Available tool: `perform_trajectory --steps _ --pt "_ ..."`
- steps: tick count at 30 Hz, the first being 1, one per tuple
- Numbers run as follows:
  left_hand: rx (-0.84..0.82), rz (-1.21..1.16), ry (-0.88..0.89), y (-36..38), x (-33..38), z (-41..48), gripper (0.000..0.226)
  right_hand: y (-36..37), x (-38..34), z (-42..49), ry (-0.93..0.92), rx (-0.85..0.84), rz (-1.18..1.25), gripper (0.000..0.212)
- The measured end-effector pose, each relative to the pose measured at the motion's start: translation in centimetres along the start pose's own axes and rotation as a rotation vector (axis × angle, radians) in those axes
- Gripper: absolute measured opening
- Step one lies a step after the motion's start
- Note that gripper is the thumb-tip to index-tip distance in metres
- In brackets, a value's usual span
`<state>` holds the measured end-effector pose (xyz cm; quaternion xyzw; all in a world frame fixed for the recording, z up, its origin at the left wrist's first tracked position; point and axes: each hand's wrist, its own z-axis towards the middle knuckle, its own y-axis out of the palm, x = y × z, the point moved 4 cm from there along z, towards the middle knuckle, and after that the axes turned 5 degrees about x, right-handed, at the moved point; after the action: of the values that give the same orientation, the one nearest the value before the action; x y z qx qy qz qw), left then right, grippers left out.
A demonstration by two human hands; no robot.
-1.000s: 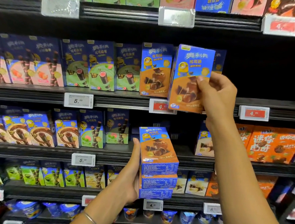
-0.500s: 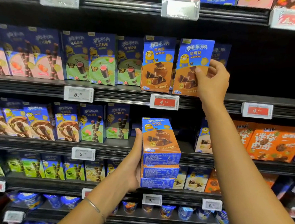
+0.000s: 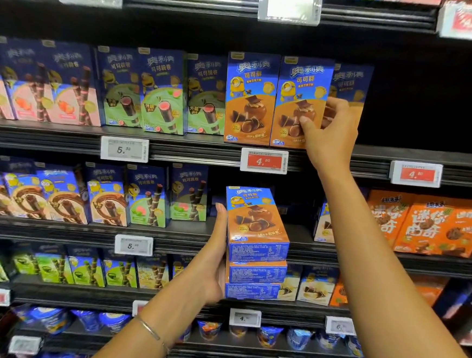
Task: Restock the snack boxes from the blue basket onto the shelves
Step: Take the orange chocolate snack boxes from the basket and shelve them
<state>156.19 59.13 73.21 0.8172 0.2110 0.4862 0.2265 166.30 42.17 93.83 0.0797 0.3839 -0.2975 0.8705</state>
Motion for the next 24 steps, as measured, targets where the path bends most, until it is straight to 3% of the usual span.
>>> perform_trajectory --steps 7,9,11,14,21,24 --pt "-0.008 -0.01 0.0 0.2 -0.1 -0.1 0.09 -0.7 0.3 -0.9 -0.007 0.051 0.031 0.053" --pt "-0.013 -0.021 -0.003 0.2 -0.1 -0.1 0.09 -1.8 0.1 -2.5 -0.071 0.173 0.119 0.045" --pt "-0.015 -0.02 0.003 0.1 -0.1 0.0 0.09 -2.7 0.2 -4.5 -0.131 0.19 0.204 0.028" --pt "-0.022 -0.013 0.018 0.1 -0.2 0.2 0.091 -2.9 1.4 -7.2 -0.046 -0.022 0.218 0.013" --pt "-0.053 0.001 0.069 0.3 -0.8 0.3 0.093 -1.7 5.1 -12.2 0.307 -0.825 -0.244 0.057" --pt "-0.056 0.013 0.074 0.2 -1.2 0.5 0.091 -1.7 5.6 -12.9 0.336 -0.875 -0.248 0.06"
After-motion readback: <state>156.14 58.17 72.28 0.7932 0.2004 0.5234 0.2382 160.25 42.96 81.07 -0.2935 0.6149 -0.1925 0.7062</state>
